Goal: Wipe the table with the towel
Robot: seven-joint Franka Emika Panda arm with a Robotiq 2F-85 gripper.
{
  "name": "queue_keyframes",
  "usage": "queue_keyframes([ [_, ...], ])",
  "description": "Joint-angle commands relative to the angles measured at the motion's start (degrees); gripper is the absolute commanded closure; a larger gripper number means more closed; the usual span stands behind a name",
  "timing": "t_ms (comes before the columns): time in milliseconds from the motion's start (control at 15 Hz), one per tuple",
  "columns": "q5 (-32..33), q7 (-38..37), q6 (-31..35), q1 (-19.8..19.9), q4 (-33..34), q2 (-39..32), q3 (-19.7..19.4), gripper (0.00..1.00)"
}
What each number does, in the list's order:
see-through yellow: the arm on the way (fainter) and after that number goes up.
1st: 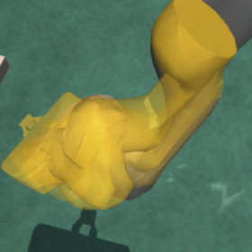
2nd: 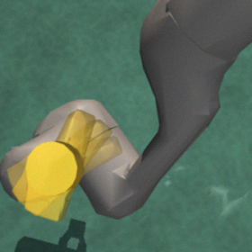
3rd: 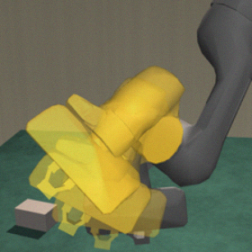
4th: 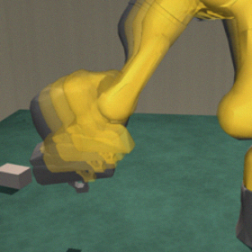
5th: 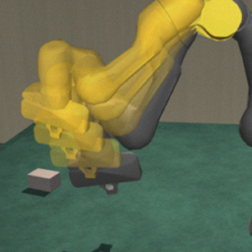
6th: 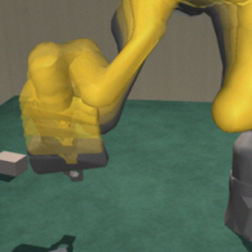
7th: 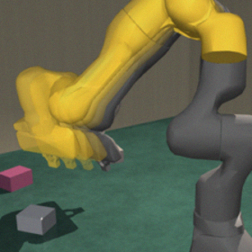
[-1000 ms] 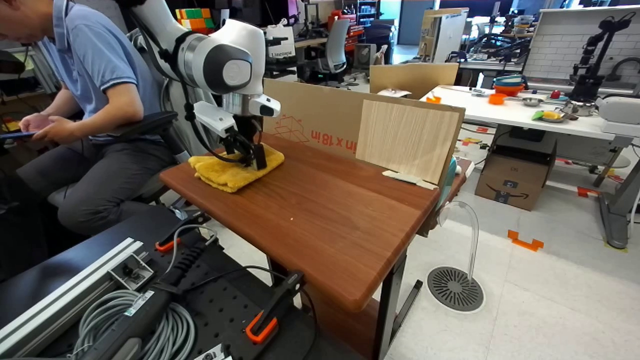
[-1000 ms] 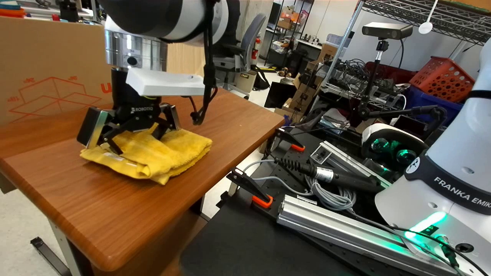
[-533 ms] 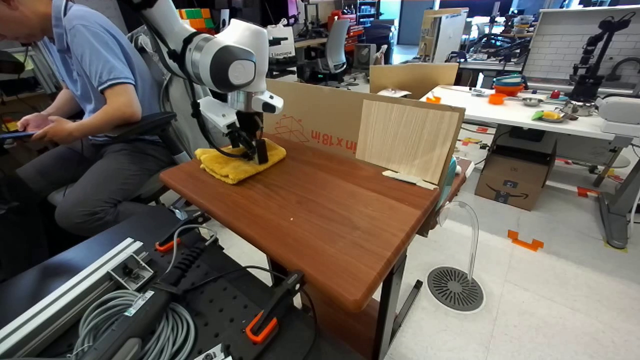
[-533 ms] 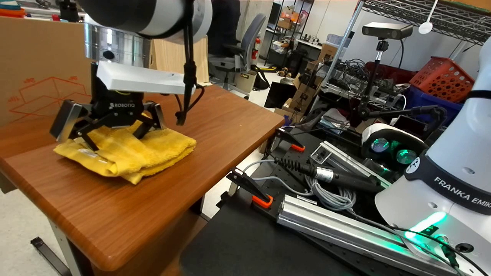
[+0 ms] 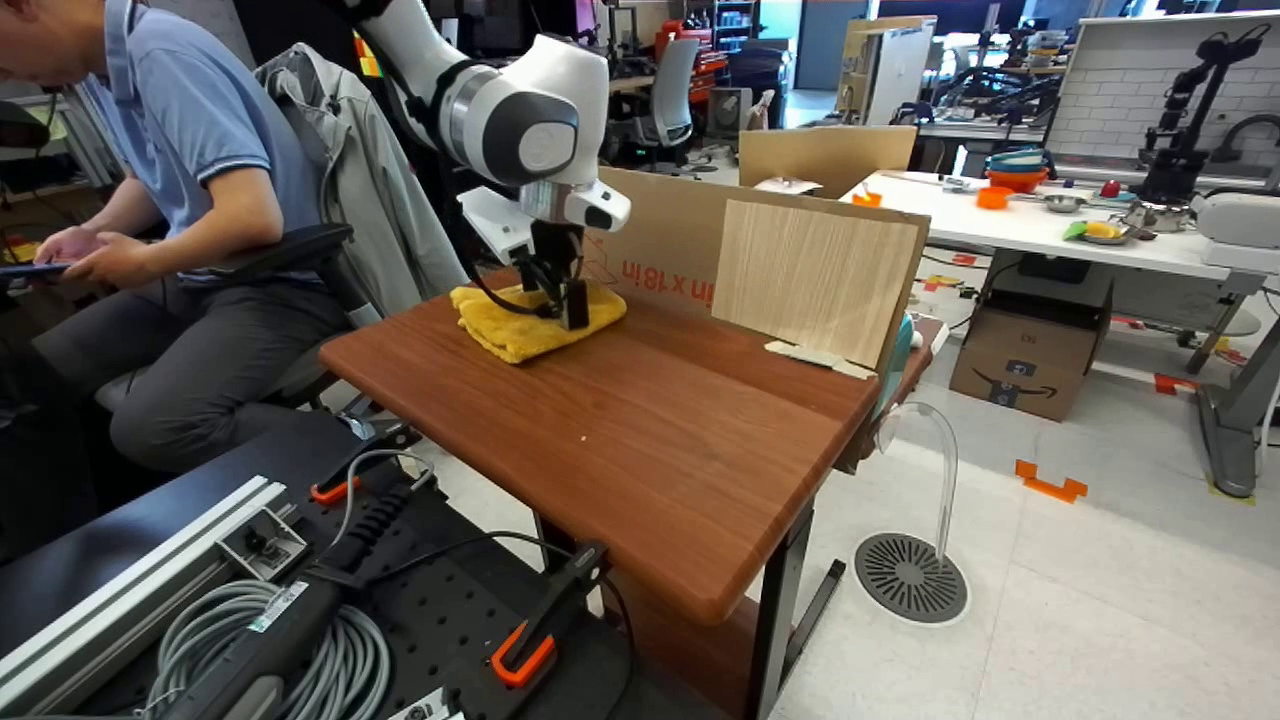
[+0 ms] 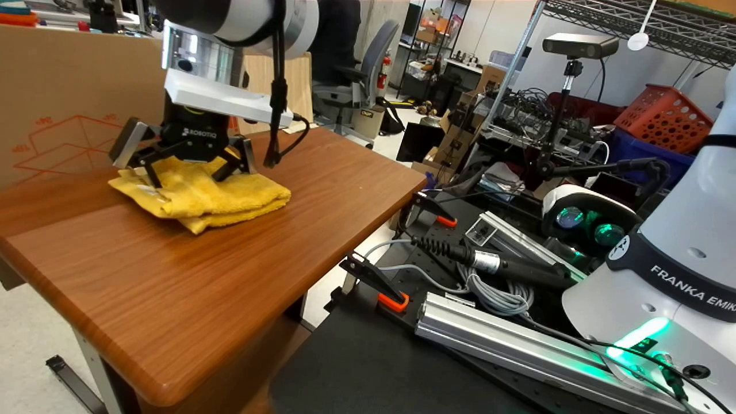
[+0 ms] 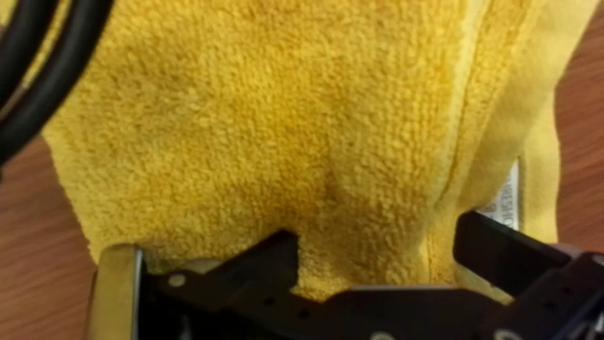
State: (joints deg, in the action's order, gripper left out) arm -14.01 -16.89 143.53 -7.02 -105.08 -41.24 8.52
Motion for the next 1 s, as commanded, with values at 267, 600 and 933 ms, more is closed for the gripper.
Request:
queue_keyframes([
  [267,-8.33,6.86,-8.06,12.61,0.44,-1.36,-2.08,0.0],
  [600,-12.75,6.92,-10.05,18.17,1.15,-1.83,-4.57,0.0],
  [933,-12.88,6.33,-13.45,19.56,-1.5,-0.5,-7.49,0.0],
])
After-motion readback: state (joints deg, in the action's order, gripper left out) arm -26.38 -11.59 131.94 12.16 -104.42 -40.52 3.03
